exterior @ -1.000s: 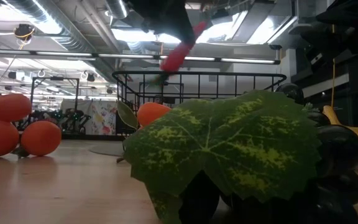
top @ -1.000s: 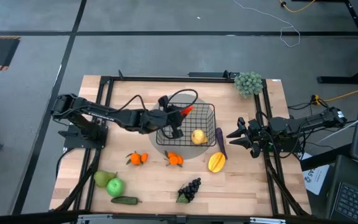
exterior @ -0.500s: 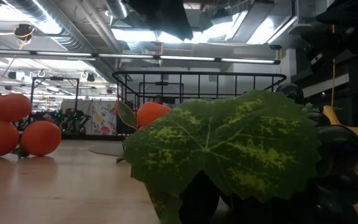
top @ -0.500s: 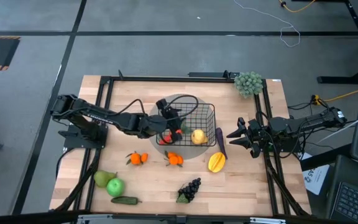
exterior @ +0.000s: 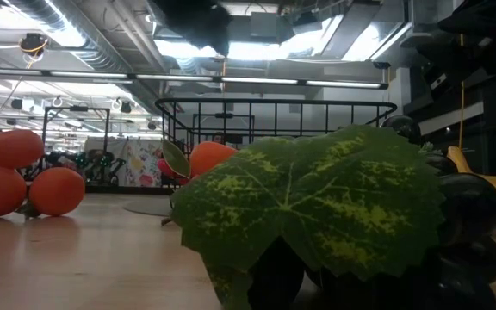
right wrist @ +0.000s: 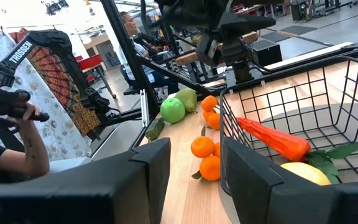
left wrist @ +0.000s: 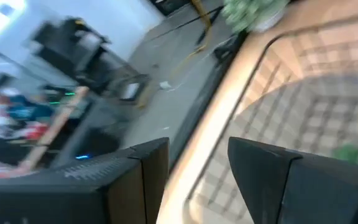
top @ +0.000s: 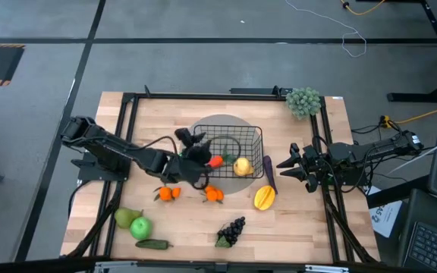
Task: Build produce basket
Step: Put the orange carrot into the wire basket
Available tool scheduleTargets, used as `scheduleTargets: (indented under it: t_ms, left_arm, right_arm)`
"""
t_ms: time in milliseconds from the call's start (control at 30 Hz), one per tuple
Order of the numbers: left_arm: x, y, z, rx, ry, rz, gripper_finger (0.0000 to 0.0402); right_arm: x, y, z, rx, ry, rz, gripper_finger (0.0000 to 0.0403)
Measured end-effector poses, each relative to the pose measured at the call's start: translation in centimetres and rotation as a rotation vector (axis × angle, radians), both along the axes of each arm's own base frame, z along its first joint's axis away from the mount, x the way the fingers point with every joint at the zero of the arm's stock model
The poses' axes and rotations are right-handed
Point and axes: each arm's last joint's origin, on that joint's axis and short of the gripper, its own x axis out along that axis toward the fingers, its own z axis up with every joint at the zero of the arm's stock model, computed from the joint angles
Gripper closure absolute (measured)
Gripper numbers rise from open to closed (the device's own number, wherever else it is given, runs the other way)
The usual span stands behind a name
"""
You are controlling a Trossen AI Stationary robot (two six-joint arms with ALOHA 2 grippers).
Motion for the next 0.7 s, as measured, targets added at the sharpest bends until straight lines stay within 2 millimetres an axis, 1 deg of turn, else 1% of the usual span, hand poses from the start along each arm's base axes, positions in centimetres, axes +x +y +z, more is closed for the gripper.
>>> scheduleTargets:
  t_ms: [67, 133, 267, 400, 467, 533, 600, 700]
  left_arm:
    - [-0.5, -0.7, -0.2, 0.034, 0.020, 0.019, 0.0245]
    - [-1.0, -1.5, -0.5, 0.038, 0.035, 0.003, 0.0245]
    - [-2.0, -3.2, -0.9, 0.025, 0.049, -0.051, 0.0245]
    - [-2.9, -4.9, -0.9, -0.018, 0.015, -0.114, 0.0245]
    - [-3.8, -5.9, -0.6, -0.109, 0.007, -0.201, 0.0245]
    - [-4.7, -6.8, -0.4, -0.279, 0.010, -0.314, 0.0245]
    - [-5.8, -7.4, -0.9, -0.476, 0.083, -0.393, 0.0245]
    - [-7.0, -7.6, -1.8, -0.682, 0.168, -0.366, 0.0248]
  right_arm:
    - [0.0, 0.0, 0.0, 0.000, 0.000, 0.000, 0.0263]
    - [0.0, 0.0, 0.0, 0.000, 0.000, 0.000, 0.0263]
    - [0.0, 0.0, 0.0, 0.002, 0.000, 0.000, 0.0263]
    - [0.0, 0.0, 0.0, 0.020, 0.004, 0.000, 0.0263]
    - [0.0, 0.0, 0.0, 0.023, 0.007, 0.000, 0.0263]
    - [0.0, 0.0, 0.0, 0.023, 0.008, 0.000, 0.0263]
    - [0.0, 0.0, 0.0, 0.023, 0.009, 0.000, 0.0263]
    - [0.0, 0.0, 0.0, 0.022, 0.010, 0.000, 0.0263]
